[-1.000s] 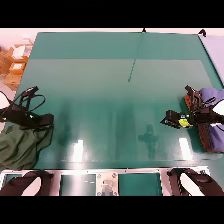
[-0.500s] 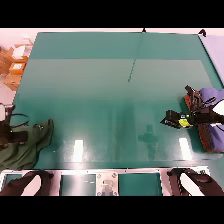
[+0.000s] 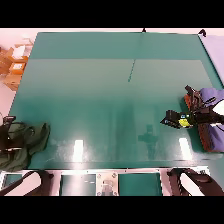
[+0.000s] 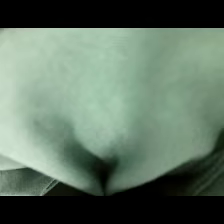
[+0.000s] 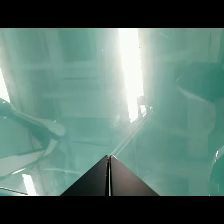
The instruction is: Fold the shirts.
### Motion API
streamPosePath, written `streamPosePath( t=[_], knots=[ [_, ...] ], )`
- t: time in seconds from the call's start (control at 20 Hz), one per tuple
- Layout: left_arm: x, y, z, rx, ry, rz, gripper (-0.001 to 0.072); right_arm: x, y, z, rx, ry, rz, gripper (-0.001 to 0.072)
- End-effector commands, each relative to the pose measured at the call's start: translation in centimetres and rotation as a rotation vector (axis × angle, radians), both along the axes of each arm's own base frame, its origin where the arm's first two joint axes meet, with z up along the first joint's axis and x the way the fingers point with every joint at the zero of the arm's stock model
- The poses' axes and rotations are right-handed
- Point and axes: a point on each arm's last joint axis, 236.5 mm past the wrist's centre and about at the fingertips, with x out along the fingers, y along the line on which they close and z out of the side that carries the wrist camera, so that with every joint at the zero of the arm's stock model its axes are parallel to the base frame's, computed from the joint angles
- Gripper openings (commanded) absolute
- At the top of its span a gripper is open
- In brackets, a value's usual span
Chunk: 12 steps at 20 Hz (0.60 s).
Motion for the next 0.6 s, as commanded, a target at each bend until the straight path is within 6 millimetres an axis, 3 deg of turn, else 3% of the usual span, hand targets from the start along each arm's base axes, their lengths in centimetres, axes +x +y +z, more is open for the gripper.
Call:
streamPosePath(
  t=[0.0,0.05,0.15,0.2,0.3,0.4,0.55],
  knots=[
    [2.8,-0.1,2.3,-0.05,-0.055,0.027,0.0024,0.0,0.0,0.0,0.0,0.0,0.001,0.0019],
    [4.6,-1.2,3.6,-0.106,-0.111,0.053,0.0024,0.0,0.0,0.0,0.0,0.0,0.001,0.0019],
    [9.8,-5.1,7.3,-0.284,-0.308,0.086,0.0024,0.0,0.0,0.0,0.0,0.0,0.001,0.0019],
    [12.8,-7.4,10.2,-0.357,-0.44,0.067,0.0024,0.0,0.0,0.0,0.0,0.0,0.001,0.0019],
    [16.7,-12.7,15.9,-0.433,-0.63,-0.069,0.0024,0.0,0.0,0.0,0.0,0.0,0.001,0.0019],
    [18.4,-20.1,20.5,-0.537,-0.726,-0.246,0.0024,0.0,0.0,0.0,0.0,0.0,0.001,0.0019],
    [18.9,-31.8,23.7,-0.676,-0.808,-0.464,0.0024,0.0,0.0,0.0,0.0,0.0,0.0,0.0019]
  ],
)
